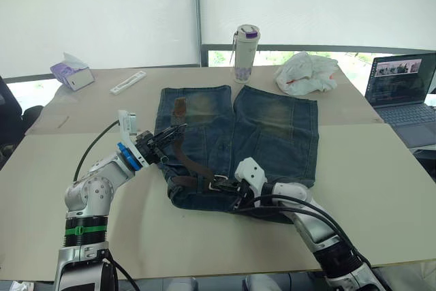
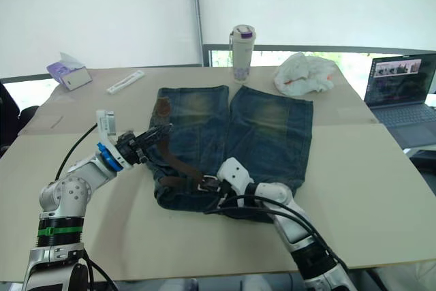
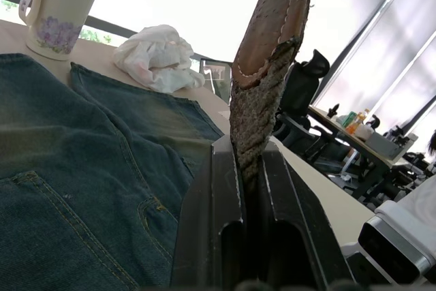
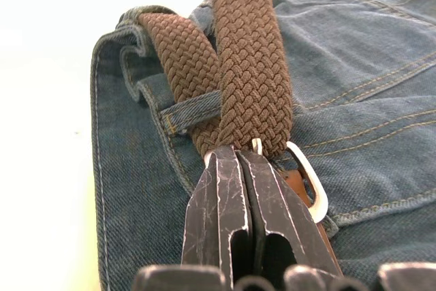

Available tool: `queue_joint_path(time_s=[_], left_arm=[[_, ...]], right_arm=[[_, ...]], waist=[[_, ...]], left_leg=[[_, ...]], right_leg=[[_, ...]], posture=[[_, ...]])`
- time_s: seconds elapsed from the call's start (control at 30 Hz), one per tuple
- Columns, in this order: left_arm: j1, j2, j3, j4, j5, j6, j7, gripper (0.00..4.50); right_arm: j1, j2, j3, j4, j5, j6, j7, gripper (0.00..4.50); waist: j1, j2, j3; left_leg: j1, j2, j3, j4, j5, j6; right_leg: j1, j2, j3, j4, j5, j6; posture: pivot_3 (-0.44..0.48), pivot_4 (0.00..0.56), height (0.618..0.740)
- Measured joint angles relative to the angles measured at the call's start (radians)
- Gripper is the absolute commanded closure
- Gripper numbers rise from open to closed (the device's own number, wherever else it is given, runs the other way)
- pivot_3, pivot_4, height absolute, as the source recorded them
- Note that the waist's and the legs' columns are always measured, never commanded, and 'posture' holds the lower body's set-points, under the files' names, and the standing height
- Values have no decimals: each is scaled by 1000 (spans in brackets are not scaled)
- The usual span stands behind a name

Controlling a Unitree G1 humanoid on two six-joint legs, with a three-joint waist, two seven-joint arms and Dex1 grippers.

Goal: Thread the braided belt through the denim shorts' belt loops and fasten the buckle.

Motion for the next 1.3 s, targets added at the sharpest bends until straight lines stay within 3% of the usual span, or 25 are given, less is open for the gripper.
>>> queue_joint_path(time_s=[0.2,0.27,0.83,0.87,0.93,1.3], left_arm=[[0,1,0,0,2,1,0,4500],[0,2,0,-1,2,2,1,4500],[4,10,0,-1,2,2,0,4500],[4,10,0,-1,2,2,0,4500],[4,10,0,-1,2,2,0,4500],[16,12,0,-1,2,2,-3,4500]], right_arm=[[-28,3,-1,48,-25,-72,-3,4468],[-25,-9,-2,47,-24,-74,11,3909],[-18,-12,-6,48,-29,-74,29,3909],[-20,-12,-5,50,-30,-74,30,4305],[-20,-12,-4,50,-30,-72,30,4462],[-36,-15,12,51,-65,-63,22,4462]], waist=[[2,0,0],[2,0,0],[1,0,0],[1,0,0],[1,0,0],[0,0,0]], left_leg=[[0,0,0,0,0,0],[0,0,0,0,0,0],[0,0,0,0,0,0],[0,0,0,0,0,0],[0,0,0,0,0,0],[0,0,0,0,0,0]], right_leg=[[0,0,0,0,0,0],[0,-1,0,0,0,0],[0,0,0,0,0,0],[0,0,0,0,0,0],[0,0,0,0,0,0],[0,0,0,0,0,0]], posture=[[0,150,740],[0,150,740],[0,150,740],[0,150,740],[0,150,740],[0,150,740]])
